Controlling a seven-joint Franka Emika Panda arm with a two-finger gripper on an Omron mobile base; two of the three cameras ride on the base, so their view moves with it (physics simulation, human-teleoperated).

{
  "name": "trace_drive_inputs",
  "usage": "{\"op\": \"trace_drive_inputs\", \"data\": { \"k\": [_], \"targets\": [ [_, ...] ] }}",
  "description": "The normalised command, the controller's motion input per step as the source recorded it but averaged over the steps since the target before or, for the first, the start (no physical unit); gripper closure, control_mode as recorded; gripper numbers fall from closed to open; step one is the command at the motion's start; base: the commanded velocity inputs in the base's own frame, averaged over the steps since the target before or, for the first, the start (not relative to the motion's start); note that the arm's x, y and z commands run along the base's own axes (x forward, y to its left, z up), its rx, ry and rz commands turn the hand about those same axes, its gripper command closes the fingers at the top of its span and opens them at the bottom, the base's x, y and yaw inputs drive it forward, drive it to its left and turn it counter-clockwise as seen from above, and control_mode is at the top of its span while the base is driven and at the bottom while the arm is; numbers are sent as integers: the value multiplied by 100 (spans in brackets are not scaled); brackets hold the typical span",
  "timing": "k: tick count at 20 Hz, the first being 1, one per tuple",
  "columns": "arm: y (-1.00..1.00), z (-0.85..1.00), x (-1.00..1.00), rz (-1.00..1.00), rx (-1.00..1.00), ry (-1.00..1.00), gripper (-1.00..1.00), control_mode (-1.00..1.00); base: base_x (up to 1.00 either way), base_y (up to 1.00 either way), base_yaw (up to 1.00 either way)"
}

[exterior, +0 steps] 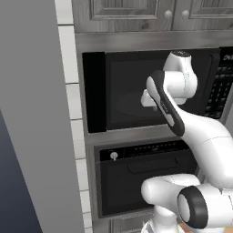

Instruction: Place the sponge inside the microwave to prepare for sanitizing.

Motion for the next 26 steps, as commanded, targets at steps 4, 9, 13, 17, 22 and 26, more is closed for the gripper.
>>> {"op": "trace_drive_inputs", "data": {
  "k": [4,9,13,17,22,26],
  "targets": [
    [-4,0,-14,-1,0,-6,-100,-100,0,0,0],
    [-19,0,-43,-8,1,-32,-100,-100,0,0,0],
    [-38,0,-31,-8,6,-22,-100,-100,0,0,0],
    [-58,3,-17,-2,1,-19,-100,-100,0,0,0],
    [-62,12,-6,0,0,-8,-100,-100,0,0,0],
    [-59,24,-1,0,-2,-1,-100,-100,0,0,0]
  ]
}}
